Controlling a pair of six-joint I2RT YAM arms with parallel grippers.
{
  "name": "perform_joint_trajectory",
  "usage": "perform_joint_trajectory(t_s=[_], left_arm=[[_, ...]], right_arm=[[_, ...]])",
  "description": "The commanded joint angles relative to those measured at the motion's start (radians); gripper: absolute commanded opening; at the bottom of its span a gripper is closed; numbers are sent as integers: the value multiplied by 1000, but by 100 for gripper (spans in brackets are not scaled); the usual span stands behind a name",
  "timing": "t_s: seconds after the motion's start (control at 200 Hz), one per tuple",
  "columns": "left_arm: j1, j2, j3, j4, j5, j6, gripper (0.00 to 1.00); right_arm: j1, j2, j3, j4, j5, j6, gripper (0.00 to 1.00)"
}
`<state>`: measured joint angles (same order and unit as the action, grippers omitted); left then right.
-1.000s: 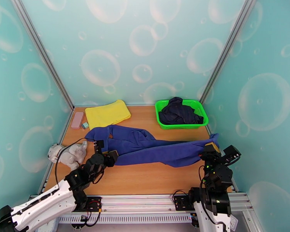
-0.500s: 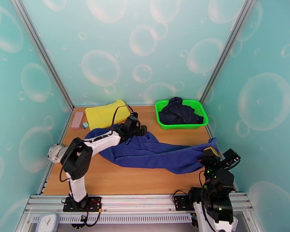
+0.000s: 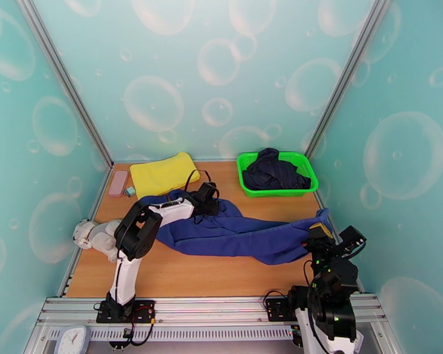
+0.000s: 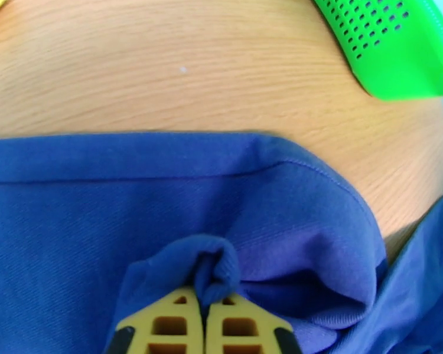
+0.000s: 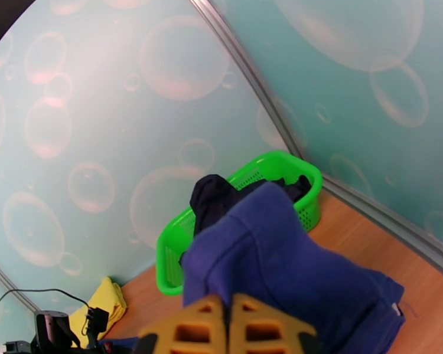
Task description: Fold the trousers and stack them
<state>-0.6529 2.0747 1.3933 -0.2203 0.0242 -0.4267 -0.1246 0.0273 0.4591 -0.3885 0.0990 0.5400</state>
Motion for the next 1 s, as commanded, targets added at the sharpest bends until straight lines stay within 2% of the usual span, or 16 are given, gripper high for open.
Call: perform_joint_trajectory(t_s=[0.0,0.095,0.24,0.35,0.435,0.475,0.5,0.525,0.62,0.665,0.72,0.805,0.85,0.915,0.995], left_arm=[[121,-177,-60,13,-24,-27,0],[219,-331,-85,3,-49,-32,0],[355,-483,-34,-31,-61,-46,0],[395,-541,1,-51,-135,-61,0],[400,-593,-65,-19,-188,-93,0],[401,-612,-119,9,-196,-110,0],[401,-618,-150,24,-193,-118,0],[400,-619,-181,39,-185,-124,0],[397,-611,-294,107,-136,-145,0],[393,-604,-339,129,-122,-151,0],[385,-600,-381,147,-117,-155,0],[369,-610,-439,163,-114,-151,1],[357,-627,-475,177,-121,-150,8],[340,-660,-524,207,-121,-130,30],[294,-706,-568,210,-171,-76,49]], right_arm=[[-2,23,-60,339,-174,-44,0],[-2,116,-113,563,-245,-38,0],[-1,375,-128,953,-369,-105,0],[4,520,-148,1288,-557,-206,0],[2,491,-239,1400,-550,-224,0],[2,443,-304,1394,-513,-214,0],[2,405,-349,1384,-495,-212,9],[3,364,-387,1363,-482,-210,13],[2,121,-518,1156,-428,-178,7],[3,-14,-541,1002,-397,-156,11],[-4,7,-513,889,-432,-134,20],[8,12,-455,762,-487,-160,27],[18,-13,-431,704,-455,-171,34],[26,-6,-353,598,-416,-209,37],[34,-5,-234,433,-369,-238,42]])
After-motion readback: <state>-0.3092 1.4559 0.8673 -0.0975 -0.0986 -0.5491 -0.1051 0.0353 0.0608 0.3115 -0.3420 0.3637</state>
